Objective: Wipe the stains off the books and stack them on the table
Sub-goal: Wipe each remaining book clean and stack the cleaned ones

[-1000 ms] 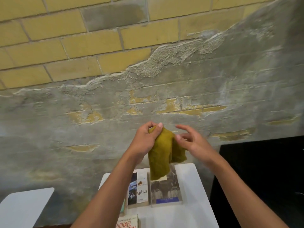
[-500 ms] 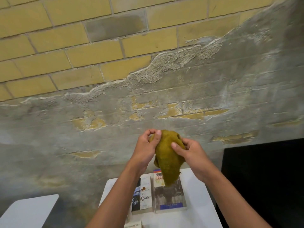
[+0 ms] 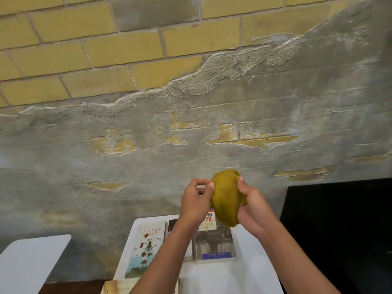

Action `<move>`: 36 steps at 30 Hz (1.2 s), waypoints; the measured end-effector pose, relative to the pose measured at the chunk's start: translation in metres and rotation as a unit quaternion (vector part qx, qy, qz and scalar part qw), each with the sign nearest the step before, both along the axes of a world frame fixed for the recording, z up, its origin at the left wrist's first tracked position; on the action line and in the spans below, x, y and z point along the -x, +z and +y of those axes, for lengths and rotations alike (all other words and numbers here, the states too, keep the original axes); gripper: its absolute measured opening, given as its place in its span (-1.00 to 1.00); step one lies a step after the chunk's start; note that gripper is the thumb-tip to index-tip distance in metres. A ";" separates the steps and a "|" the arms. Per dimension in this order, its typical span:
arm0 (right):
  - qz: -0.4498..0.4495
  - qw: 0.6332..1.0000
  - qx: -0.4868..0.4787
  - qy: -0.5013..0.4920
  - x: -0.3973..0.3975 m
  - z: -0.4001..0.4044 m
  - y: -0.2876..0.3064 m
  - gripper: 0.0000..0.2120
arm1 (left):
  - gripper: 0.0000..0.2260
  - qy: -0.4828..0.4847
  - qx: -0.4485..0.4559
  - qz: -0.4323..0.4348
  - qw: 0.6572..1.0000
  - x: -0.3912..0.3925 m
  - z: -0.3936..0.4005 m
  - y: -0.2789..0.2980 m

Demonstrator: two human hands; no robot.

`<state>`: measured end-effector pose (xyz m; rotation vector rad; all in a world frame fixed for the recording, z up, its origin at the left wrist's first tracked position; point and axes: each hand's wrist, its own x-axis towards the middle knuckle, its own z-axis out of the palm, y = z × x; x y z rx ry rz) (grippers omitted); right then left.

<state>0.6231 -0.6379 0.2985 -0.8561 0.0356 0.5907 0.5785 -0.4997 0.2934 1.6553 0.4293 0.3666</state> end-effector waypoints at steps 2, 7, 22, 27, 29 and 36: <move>0.041 0.999 -0.024 0.023 0.002 0.001 -0.004 -0.65 | -0.90 0.023 0.066 -0.007 0.998 -0.004 0.002 -0.012; 0.114 0.993 0.016 -0.017 -0.004 0.005 -0.044 -0.62 | -0.93 0.029 0.080 0.045 0.995 -0.010 0.004 -0.058; -0.202 0.820 0.532 -0.058 -0.027 0.030 -0.188 -0.78 | -0.82 -0.181 -0.299 0.299 0.888 0.019 0.066 -0.208; -0.355 0.691 0.607 0.171 -0.019 0.050 -0.251 -0.73 | -0.74 -0.183 -0.177 0.306 0.917 0.021 0.063 -0.225; -0.453 0.579 0.640 0.224 -0.009 0.055 -0.275 -0.69 | -0.67 -0.126 -0.111 0.311 0.935 0.024 0.061 -0.230; -0.484 0.451 0.697 0.278 0.017 0.078 -0.291 -0.46 | -0.60 -0.035 -0.004 0.283 0.958 0.023 0.060 -0.236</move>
